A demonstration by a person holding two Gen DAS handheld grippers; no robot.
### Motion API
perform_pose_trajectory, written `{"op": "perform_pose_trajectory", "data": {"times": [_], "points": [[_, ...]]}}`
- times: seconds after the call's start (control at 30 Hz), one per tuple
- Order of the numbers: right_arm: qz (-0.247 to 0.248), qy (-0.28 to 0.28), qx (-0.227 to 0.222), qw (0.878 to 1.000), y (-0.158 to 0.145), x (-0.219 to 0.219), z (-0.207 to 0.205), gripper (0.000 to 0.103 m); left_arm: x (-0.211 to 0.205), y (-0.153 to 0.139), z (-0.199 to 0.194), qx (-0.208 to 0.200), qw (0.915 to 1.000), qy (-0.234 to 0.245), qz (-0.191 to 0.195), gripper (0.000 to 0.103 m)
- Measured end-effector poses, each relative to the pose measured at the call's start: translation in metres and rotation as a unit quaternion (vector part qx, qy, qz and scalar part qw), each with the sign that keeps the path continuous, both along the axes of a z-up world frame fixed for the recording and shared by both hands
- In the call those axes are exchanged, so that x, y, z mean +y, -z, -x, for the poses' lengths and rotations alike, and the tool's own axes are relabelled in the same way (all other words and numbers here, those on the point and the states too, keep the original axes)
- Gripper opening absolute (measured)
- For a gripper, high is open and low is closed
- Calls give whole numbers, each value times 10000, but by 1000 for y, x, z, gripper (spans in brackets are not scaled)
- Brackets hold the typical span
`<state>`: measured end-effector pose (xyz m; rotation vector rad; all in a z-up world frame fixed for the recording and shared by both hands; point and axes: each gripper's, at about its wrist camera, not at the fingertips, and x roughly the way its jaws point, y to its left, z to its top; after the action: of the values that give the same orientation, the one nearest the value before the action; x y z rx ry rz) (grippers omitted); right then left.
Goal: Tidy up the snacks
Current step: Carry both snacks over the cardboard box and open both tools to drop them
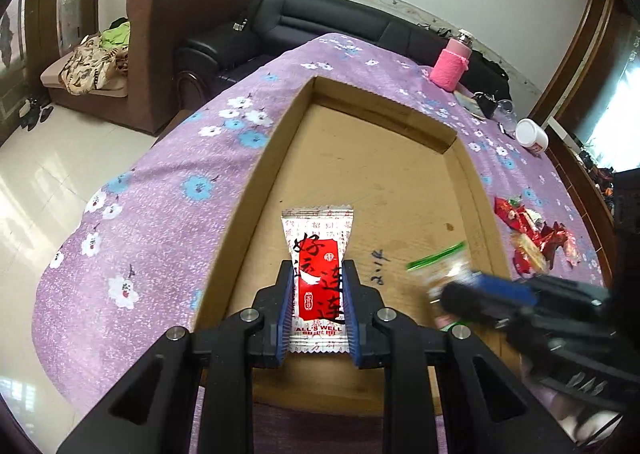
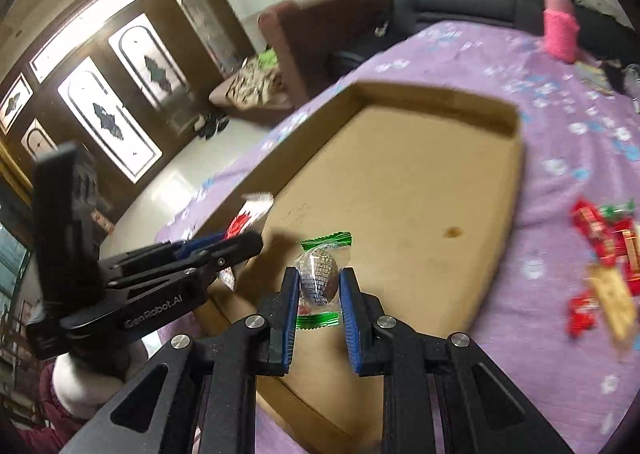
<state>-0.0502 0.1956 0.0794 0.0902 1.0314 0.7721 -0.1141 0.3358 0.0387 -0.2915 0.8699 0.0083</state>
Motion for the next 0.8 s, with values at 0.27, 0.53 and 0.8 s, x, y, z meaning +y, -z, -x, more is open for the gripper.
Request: {"op": "perform_pose_trajectory", "data": {"times": [0.27, 0.53, 0.8], "points": [[56, -41, 31, 10000, 7, 6, -8, 26, 11, -9, 8, -214, 9994, -81, 248, 37], [-298, 411, -439, 9977, -35, -51, 2, 26, 15, -39, 26, -671, 9967, -249, 395, 57], [448, 1832, -525, 9806, -20, -183, -35, 42, -17, -66, 39, -1173, 9921, 222, 392, 63]]}}
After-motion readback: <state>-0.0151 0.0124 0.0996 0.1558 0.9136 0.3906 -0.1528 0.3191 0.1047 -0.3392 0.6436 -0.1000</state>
